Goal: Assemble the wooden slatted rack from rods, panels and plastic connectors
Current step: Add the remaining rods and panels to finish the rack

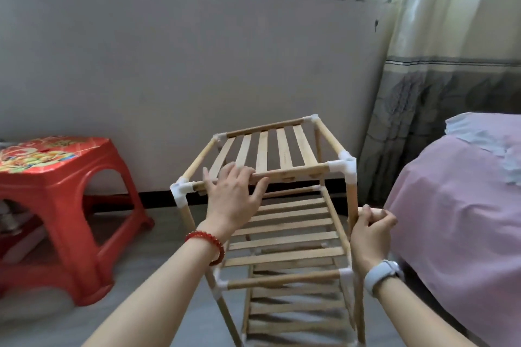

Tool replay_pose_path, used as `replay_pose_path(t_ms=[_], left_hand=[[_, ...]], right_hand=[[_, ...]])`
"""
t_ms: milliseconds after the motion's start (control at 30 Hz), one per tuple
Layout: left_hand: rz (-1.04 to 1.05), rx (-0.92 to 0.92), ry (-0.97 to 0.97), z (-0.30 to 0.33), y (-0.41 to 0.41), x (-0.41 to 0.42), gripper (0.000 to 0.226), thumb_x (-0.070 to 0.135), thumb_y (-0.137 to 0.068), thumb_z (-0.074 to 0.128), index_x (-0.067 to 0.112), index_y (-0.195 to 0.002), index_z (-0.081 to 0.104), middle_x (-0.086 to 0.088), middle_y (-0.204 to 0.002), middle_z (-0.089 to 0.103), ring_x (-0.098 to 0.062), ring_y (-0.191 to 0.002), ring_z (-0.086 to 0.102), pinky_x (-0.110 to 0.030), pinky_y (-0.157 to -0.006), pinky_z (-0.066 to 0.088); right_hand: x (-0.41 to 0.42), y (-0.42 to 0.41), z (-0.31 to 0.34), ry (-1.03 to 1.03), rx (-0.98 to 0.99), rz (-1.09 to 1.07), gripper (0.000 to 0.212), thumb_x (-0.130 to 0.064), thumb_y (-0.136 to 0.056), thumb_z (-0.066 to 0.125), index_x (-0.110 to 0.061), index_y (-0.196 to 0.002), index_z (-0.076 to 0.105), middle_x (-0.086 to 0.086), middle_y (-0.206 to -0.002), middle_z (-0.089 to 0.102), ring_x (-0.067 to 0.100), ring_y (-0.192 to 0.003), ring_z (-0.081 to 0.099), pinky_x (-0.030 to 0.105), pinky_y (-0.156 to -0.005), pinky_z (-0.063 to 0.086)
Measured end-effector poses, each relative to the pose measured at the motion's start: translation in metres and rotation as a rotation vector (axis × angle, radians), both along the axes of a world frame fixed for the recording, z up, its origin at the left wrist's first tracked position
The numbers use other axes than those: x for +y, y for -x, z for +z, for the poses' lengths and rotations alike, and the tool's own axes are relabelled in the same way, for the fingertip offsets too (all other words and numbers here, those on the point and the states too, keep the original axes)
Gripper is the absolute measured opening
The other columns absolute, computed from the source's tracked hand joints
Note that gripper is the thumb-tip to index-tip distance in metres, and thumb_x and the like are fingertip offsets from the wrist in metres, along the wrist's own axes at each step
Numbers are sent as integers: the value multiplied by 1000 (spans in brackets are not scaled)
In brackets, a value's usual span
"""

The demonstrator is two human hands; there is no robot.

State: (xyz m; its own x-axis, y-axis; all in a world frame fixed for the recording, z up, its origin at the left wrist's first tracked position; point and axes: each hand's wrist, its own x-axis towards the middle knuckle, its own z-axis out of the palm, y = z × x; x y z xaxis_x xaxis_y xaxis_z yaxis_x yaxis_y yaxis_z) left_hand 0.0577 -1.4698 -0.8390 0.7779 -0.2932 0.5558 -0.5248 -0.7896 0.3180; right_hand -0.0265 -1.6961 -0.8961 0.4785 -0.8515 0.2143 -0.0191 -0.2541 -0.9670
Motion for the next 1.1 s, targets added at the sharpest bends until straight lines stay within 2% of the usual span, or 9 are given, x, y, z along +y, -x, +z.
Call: replay_pose_path(t_ms=[133,200,300,433,500,600,733,833,1100], left_hand=[[275,40,164,-18,-13,21,42,49,-95,35,26,-128,45,-8,-153,18,-25,-143,-1,-58,-109,-8],[258,283,425,-20,-18,20,47,50,-93,40,26,-134,33,-11,-155,2,-30,-143,2,-53,-112,4],[135,625,813,-20,-29,2,66,61,-89,41,18,-135,23,-10,-149,20,-31,-130,33,-47,-110,25],[159,602,997,-13,-52,-4,85,73,-80,41,18,-140,16,-8,-147,23,-29,-130,33,-44,-110,24],[136,600,1032,-14,-70,11,78,67,-84,44,14,-138,27,-13,-141,36,-29,-128,37,-40,-106,28],[10,609,981,-16,-90,29,39,47,-91,52,14,-112,53,-11,-104,60,-30,-113,53,-36,-98,36],[66,594,1001,-16,-95,35,53,44,-68,52,7,-104,60,-10,-87,58,-30,-90,58,-36,-84,43],[121,600,1071,-22,-88,41,35,48,-67,47,20,-84,59,-1,-70,50,-25,-81,53,-35,-80,41],[193,334,892,37,-79,85,26,43,-83,43,25,-69,56,-3,-83,60,-25,-87,51,-32,-76,36]], right_hand=[[-16,3,-8,-3,22,-83,21,-27,-98,39,-9,-106,35,-3,-79,50,26,-81,51,35,-72,35],[-20,6,-9,-24,41,-105,22,-27,-98,39,-7,-108,36,1,-85,51,29,-86,53,39,-77,38],[-18,11,-7,-50,79,-65,22,-28,-98,39,-9,-107,33,4,-91,50,34,-93,55,42,-80,39],[-11,11,18,-28,-3,-80,25,-34,-98,37,-11,-107,31,7,-97,51,31,-86,55,41,-75,42],[-4,7,39,-58,-115,-153,21,-33,-98,38,-15,-104,29,11,-100,55,32,-80,58,43,-71,48],[13,-1,60,172,-215,-172,23,-27,-98,41,-8,-108,34,-1,-86,53,25,-69,57,35,-57,46],[28,-5,67,389,-103,-18,27,-27,-98,41,-8,-117,35,-8,-85,55,21,-70,56,31,-57,43],[23,-4,65,375,-101,52,25,-25,-99,40,-6,-114,34,1,-94,62,25,-76,60,34,-63,48],[49,-30,59,244,-236,135,13,-25,-98,41,-19,-102,30,-16,-83,54,21,-72,60,35,-63,49]])
